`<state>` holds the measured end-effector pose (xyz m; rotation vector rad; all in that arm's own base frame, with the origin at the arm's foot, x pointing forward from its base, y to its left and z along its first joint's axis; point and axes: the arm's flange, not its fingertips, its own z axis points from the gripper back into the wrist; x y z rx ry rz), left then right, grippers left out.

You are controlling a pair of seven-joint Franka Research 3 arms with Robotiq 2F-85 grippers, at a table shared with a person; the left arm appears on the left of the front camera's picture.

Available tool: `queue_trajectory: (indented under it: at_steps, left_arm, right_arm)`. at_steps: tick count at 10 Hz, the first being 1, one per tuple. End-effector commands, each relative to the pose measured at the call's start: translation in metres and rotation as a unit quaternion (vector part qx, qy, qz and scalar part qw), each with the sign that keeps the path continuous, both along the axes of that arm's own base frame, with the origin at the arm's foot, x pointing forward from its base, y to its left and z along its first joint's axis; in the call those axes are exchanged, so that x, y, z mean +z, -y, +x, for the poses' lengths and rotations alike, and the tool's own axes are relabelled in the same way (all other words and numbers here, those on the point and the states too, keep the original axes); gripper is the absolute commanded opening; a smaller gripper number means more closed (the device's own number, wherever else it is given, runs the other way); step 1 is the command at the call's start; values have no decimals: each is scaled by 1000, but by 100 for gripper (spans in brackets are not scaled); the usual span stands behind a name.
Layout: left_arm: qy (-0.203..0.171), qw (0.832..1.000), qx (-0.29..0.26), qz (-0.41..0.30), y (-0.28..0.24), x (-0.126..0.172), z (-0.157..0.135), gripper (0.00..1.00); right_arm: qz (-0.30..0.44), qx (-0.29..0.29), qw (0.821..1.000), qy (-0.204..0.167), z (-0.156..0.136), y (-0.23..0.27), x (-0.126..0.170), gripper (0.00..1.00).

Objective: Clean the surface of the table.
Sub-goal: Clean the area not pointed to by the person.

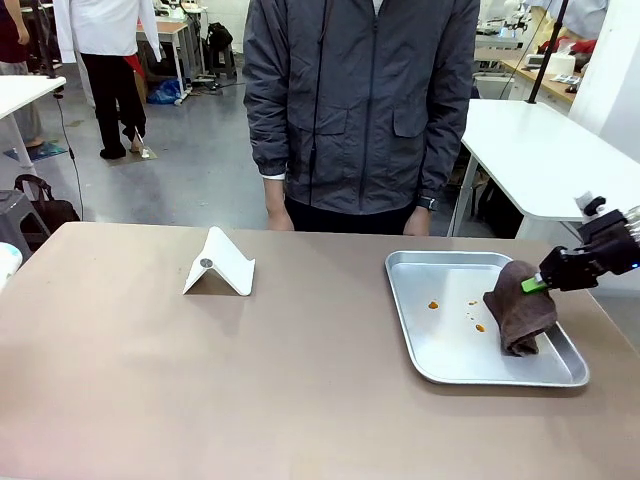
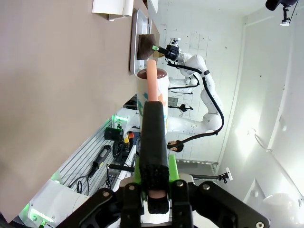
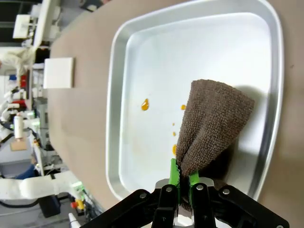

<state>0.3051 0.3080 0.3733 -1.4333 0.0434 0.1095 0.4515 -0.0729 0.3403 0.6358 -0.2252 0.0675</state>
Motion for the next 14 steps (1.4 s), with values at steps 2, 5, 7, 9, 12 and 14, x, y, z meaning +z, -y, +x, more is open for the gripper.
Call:
queue_trajectory:
  at_steps: [2, 5, 7, 9, 12, 14]
  left_arm:
    - [-5, 1000, -3, -2, -2, 5, -2, 22]
    - [-5, 1000, -3, -2, -2, 5, -2, 22]
    - [-5, 1000, -3, -2, -2, 5, -2, 22]
    - [-5, 1000, -3, -2, -2, 5, -2, 22]
    - [-5, 1000, -3, -2, -2, 5, -2, 22]
    - [-5, 1000, -3, -2, -2, 5, -2, 22]
  right_arm:
    - [-43, -8, 999, -3, 25, -15, -18, 0]
    - [-35, 9, 999, -9, 36, -36, -44, 0]
    - [-15, 25, 1000, -7, 39, -55, -62, 0]
    - [-7, 54, 998, -16, 41, -75, -74, 0]
    - [10, 83, 996, -4, 43, -108, -79, 0]
    - [27, 102, 994, 0, 44, -131, -86, 0]
